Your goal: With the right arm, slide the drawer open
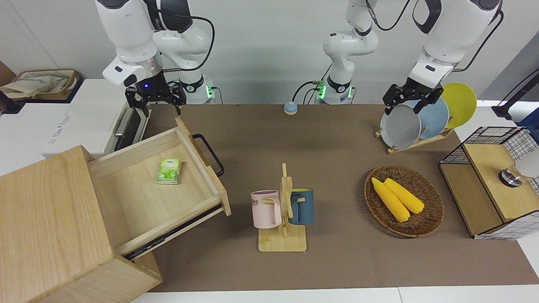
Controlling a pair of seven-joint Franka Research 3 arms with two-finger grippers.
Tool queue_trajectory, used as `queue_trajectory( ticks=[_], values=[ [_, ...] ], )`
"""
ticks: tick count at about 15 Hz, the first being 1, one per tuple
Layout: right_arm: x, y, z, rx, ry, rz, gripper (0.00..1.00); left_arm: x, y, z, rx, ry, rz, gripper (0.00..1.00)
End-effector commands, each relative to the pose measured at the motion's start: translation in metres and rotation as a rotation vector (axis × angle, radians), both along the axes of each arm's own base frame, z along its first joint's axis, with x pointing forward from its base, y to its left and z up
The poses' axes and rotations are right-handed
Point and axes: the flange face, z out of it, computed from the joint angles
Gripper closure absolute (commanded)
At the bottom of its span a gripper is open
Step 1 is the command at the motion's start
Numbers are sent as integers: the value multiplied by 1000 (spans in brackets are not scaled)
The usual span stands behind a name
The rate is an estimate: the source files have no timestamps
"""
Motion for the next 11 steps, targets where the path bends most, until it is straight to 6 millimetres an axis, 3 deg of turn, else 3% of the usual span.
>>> queue_trajectory(
  ticks=[1,11],
  values=[
    [2,3,3,12,13,14,17,-4,1,2,12,6,-7,5],
    [4,-1,6,5,-3,7,17,-4,1,2,12,6,-7,2]
  ],
)
